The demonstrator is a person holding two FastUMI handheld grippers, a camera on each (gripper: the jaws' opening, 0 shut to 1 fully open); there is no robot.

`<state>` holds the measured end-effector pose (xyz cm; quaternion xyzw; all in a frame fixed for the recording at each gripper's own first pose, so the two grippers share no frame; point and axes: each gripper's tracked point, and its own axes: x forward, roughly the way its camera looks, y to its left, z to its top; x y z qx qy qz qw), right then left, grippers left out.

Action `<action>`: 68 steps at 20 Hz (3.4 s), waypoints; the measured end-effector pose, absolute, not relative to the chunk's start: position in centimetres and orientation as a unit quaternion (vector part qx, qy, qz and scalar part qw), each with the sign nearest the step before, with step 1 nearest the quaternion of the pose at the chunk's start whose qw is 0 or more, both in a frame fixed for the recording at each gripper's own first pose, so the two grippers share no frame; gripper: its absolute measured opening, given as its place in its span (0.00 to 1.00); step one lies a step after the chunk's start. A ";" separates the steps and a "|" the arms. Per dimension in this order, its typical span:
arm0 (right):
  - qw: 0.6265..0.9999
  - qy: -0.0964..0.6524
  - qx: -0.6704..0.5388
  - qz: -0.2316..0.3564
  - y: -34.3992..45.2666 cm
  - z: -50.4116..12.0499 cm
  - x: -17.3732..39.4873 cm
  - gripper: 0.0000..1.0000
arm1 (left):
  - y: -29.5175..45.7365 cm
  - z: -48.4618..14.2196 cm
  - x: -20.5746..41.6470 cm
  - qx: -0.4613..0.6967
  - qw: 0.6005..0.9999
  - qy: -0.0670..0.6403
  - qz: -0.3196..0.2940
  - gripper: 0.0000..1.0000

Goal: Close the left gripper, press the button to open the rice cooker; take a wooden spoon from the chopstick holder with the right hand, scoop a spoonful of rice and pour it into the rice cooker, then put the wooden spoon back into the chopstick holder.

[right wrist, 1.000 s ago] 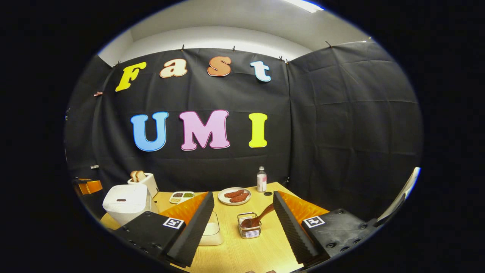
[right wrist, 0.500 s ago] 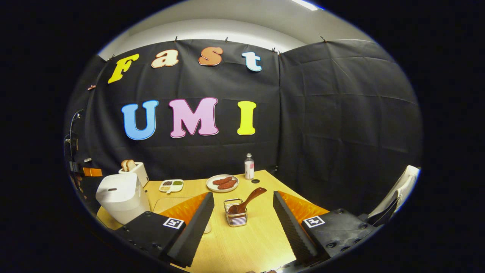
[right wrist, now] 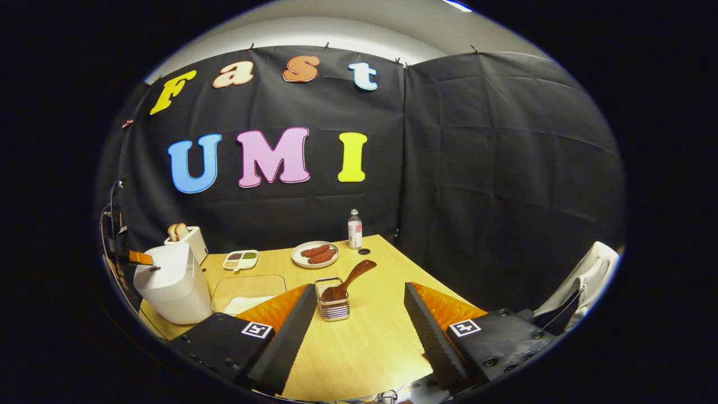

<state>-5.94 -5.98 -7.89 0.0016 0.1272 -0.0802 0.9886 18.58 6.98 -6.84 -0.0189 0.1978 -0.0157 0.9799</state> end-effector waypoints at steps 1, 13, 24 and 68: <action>0.988 0.130 0.004 -0.081 -6.0 -8.1 -5.9 0.98 | 7.0 -7.2 18.8 -0.022 0.979 0.202 -0.015 0.06; 0.990 0.132 -0.004 -0.052 -5.5 -7.8 -4.8 0.98 | 6.8 -8.0 19.2 -0.010 0.978 0.209 0.016 0.06; 0.991 0.132 0.016 0.003 -7.5 -8.2 1.6 0.98 | 3.1 6.5 13.9 0.014 0.995 0.005 0.095 0.07; 0.938 0.265 0.216 0.063 -3.8 -22.7 19.8 0.19 | -12.3 -8.9 5.2 0.029 0.979 0.153 0.134 0.96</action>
